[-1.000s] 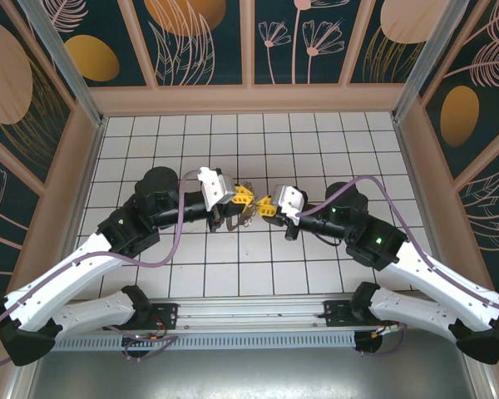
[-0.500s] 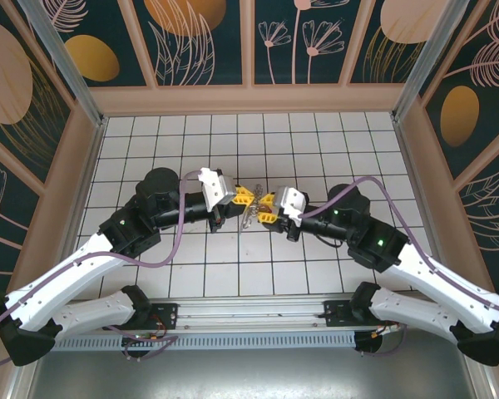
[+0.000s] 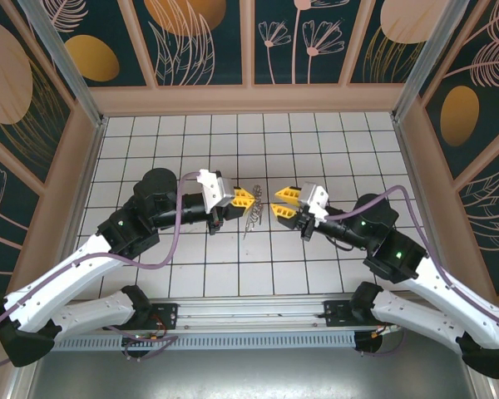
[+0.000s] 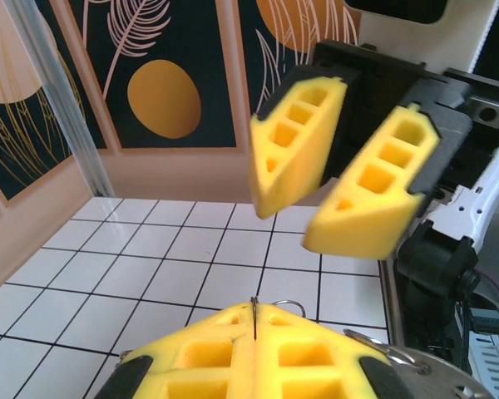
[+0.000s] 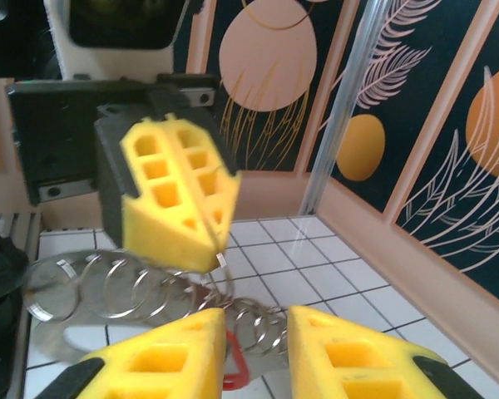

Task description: Put the keys on the keyring

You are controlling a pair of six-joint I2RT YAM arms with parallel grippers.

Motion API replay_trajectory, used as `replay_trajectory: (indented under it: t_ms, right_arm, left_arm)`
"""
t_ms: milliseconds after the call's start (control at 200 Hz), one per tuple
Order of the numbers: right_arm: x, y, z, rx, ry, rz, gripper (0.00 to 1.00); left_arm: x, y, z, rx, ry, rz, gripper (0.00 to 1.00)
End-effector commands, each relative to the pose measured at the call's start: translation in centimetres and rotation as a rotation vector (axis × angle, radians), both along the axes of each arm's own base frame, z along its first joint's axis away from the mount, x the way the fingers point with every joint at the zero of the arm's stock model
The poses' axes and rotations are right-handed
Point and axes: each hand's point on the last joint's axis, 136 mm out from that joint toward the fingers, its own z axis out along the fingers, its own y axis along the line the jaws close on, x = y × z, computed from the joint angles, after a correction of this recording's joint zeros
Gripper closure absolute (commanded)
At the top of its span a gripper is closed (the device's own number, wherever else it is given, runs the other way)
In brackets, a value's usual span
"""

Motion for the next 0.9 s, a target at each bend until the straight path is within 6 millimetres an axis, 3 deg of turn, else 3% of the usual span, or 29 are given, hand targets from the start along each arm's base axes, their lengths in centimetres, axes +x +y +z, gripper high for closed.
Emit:
replay_trajectory:
  t_ms: [0,115,325,671,896]
  right_arm:
    - [0.5,0.5,1.9,0.061,0.009,0.025,0.77]
    - [0.9,1.2,1.5,0.055,0.042,0.051,0.77]
    - [-0.3,2.2,0.9,0.068,0.085,0.161,0.69]
    - [-0.3,1.2,1.2,0.110,0.102,0.171,0.66]
    - [0.0,1.7,0.4,0.091,0.127,0.183,0.66]
  left_arm:
    - [-0.8,0.2,2.0,-0.065,-0.041,-0.024,1.00]
    - [-0.7,0.3,1.9,-0.059,-0.042,-0.020,1.00]
    - [-0.5,0.3,1.5,-0.047,-0.043,-0.011,1.00]
    - [-0.3,0.4,1.2,-0.032,-0.045,0.001,1.00]
    - [-0.3,0.4,1.3,-0.032,-0.043,0.002,1.00]
